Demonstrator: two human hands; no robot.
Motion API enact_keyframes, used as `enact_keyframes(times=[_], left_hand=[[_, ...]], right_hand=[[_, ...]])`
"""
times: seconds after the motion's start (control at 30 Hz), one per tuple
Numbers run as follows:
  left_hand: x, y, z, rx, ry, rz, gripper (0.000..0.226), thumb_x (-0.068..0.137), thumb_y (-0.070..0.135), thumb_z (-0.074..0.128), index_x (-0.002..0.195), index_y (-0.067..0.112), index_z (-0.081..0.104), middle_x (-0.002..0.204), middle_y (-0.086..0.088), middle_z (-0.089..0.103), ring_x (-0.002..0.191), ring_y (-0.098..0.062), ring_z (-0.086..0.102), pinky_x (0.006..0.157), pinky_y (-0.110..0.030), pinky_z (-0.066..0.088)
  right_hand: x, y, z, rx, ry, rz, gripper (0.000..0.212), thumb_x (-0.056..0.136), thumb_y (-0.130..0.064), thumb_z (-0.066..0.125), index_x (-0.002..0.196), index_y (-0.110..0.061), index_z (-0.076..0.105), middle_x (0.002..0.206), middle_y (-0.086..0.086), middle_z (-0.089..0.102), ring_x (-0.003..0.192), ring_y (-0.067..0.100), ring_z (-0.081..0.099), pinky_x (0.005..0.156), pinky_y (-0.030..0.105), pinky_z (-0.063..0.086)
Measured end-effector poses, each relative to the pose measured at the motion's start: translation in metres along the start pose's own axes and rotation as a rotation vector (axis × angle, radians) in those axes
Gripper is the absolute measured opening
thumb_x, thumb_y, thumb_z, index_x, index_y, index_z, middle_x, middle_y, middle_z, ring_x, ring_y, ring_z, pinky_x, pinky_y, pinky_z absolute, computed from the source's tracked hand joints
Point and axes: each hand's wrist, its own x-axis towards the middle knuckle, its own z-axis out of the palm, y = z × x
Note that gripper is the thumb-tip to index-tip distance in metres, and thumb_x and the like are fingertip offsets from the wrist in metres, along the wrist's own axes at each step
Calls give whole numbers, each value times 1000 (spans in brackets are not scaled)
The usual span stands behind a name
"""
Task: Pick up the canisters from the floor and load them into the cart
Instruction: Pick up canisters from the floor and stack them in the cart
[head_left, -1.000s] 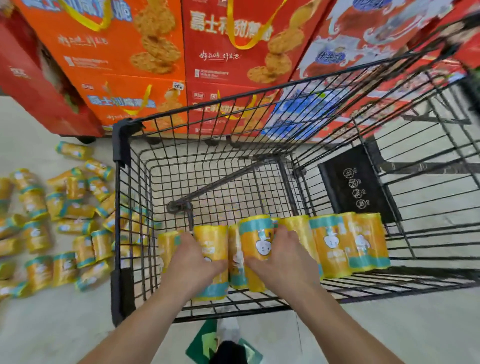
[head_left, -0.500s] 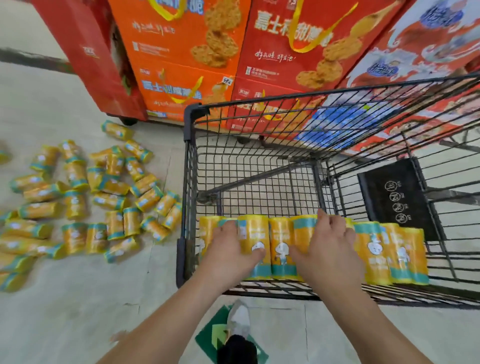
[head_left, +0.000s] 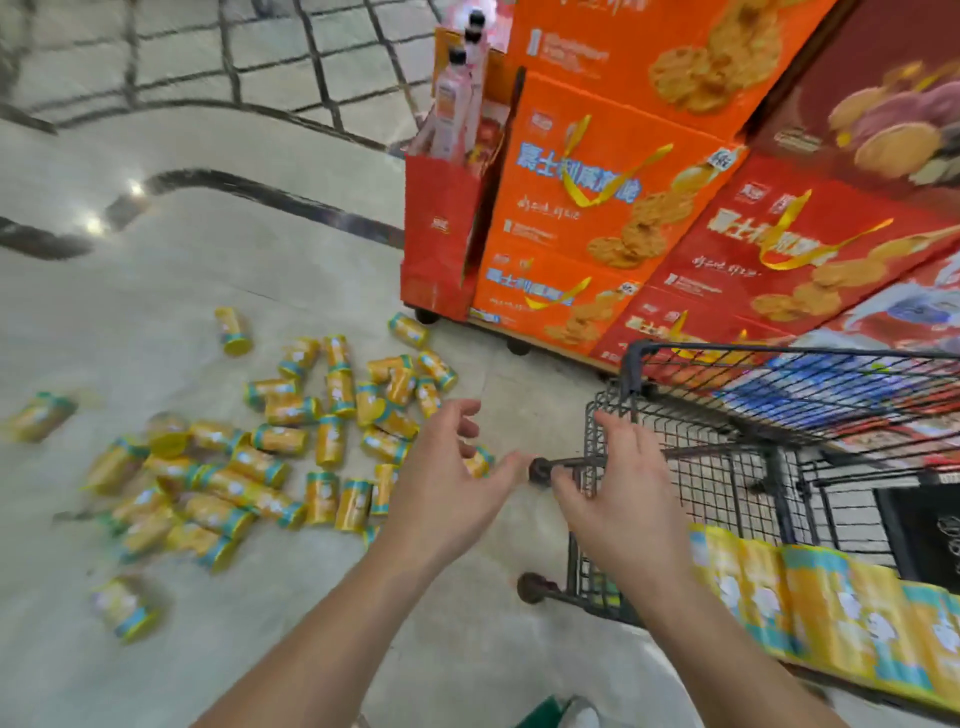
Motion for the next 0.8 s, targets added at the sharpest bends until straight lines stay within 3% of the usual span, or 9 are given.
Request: enact_keyframes(times=[0.13,0.3,0.43,0.53,0.63,0.73,0.8], left_hand=[[11,-44,-59,0,99,-78,66,67,52,75,123,29,51,100,11,57,91,-10,59,83,-35,52],[32,-126,-67,-18,90,-225,48,77,38,76,115,27,49,92,12,55,82,-7,59,71,-22,47],[58,-197,-31,-72,27,-386,47,78,40,74,114,32,45,100,11,54,87,-11,59,74,-27,45],[94,-265,18,-65,3,-481,56,78,42,73,124,28,45,106,6,54,96,-17,59,78,-29,46],[120,-320,63,-69,-11,-530,57,79,40,73,127,25,46,112,3,55,101,-19,59,85,-32,48],[144,-398,121,-74,-57,-615,66,79,43,72,135,23,42,125,2,52,112,-19,55,95,-36,47],[159,-446,158,-81,-70,-666,70,80,44,71,138,24,39,130,3,50,116,-19,53,96,-35,46]], right_hand=[[0,-51,54,67,-86,-13,60,83,-42,65,136,-24,45,130,-2,48,123,21,49,93,39,45],[14,-48,149,148,-229,155,57,84,-46,66,132,-23,47,128,1,52,119,22,53,93,40,47],[41,-8,235,287,-332,421,64,81,-43,72,134,-16,47,126,10,56,113,27,57,86,32,42],[72,40,320,361,-366,637,74,80,-47,71,141,-16,41,128,12,56,110,28,58,84,30,41],[101,81,386,362,-367,734,72,85,-44,68,144,-16,37,129,12,56,108,27,55,82,29,36],[128,132,469,345,-351,826,72,84,-42,69,143,-17,36,128,15,57,107,31,57,84,35,44],[140,163,519,389,-344,912,74,83,-43,71,142,-19,35,116,14,59,106,32,59,91,42,50]])
